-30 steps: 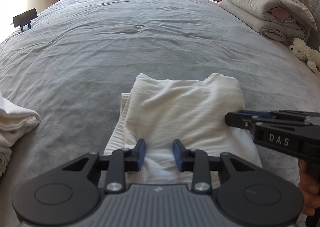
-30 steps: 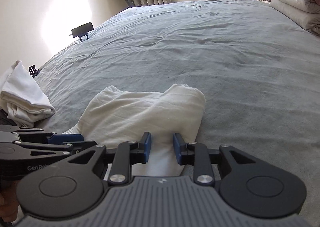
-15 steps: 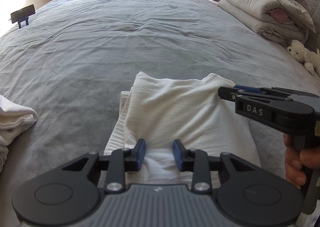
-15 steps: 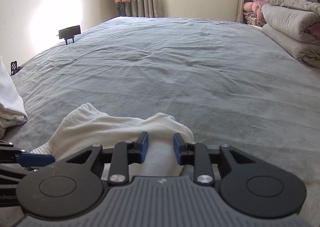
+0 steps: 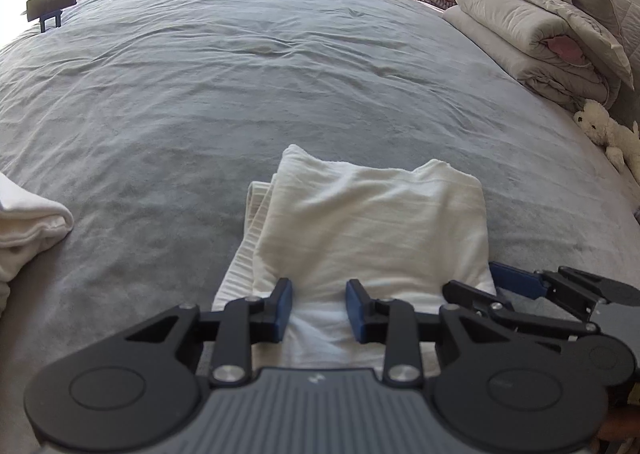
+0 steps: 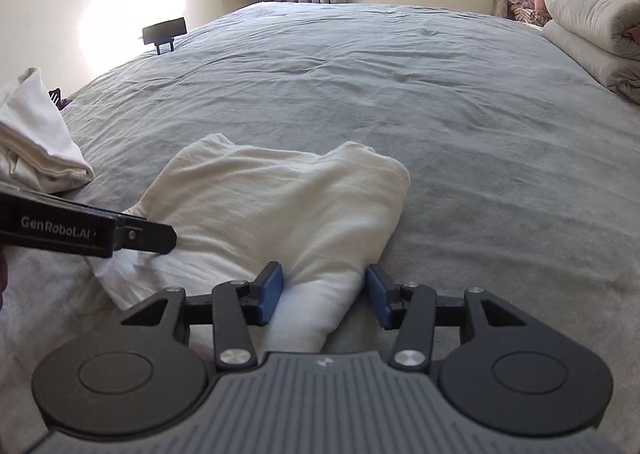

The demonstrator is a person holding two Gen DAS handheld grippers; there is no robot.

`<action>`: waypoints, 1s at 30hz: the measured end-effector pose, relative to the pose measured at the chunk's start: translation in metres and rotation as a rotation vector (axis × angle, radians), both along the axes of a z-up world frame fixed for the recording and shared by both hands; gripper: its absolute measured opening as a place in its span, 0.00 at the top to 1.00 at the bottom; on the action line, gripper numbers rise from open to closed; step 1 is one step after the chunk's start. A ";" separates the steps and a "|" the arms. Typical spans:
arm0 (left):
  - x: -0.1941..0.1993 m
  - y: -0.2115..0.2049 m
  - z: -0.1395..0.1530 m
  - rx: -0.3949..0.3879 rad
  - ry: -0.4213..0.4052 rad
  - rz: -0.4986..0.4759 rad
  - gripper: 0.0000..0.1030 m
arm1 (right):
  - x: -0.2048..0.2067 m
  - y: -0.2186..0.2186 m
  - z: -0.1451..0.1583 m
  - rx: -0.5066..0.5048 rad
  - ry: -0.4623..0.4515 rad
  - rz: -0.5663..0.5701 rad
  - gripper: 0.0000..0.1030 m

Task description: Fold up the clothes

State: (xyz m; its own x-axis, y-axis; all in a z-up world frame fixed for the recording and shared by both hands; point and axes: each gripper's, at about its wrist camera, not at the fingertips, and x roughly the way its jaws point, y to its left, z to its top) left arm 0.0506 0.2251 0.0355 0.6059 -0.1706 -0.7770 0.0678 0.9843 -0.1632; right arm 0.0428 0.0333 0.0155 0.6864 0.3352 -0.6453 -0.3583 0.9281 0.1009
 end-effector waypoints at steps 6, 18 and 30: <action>0.000 0.003 0.000 0.000 -0.001 -0.004 0.70 | -0.022 0.013 0.010 -0.065 -0.062 0.042 0.50; 0.001 0.012 0.003 -0.023 0.012 0.007 0.74 | -0.049 0.005 0.005 -0.044 0.021 0.074 0.50; -0.001 0.037 0.018 -0.079 -0.018 0.081 0.52 | -0.045 -0.037 0.016 0.221 0.136 0.037 0.44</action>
